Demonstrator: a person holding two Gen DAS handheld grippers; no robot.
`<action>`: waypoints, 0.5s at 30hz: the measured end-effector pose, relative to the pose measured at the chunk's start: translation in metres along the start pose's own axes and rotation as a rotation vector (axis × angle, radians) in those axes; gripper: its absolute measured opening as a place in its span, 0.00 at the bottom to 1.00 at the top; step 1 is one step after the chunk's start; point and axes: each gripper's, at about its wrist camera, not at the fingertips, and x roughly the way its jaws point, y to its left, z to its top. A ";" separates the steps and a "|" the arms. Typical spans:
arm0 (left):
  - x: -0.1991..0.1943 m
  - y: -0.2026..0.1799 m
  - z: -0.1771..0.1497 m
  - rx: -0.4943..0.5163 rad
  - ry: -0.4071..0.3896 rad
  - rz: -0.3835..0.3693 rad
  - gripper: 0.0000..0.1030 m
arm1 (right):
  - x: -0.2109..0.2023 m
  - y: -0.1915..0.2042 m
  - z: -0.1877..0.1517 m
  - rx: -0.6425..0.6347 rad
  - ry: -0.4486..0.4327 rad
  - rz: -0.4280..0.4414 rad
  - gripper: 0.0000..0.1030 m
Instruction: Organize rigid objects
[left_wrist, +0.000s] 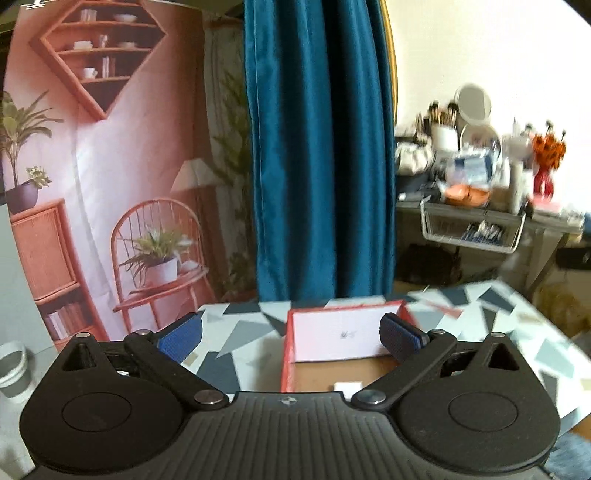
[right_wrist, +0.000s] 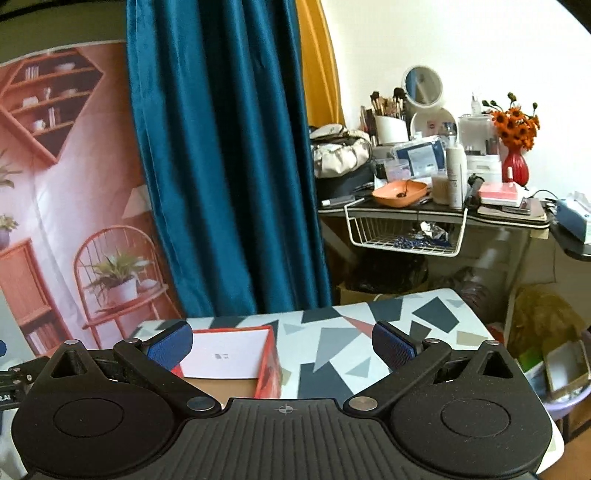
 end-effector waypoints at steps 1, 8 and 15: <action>-0.008 0.000 0.002 -0.011 -0.009 0.001 1.00 | -0.007 0.001 0.001 0.004 -0.006 0.005 1.00; -0.037 -0.001 0.012 -0.054 0.000 -0.013 1.00 | -0.045 0.011 0.002 0.009 -0.055 0.017 1.00; -0.038 0.009 0.009 -0.076 0.011 0.041 1.00 | -0.057 0.027 -0.003 -0.013 -0.060 0.046 1.00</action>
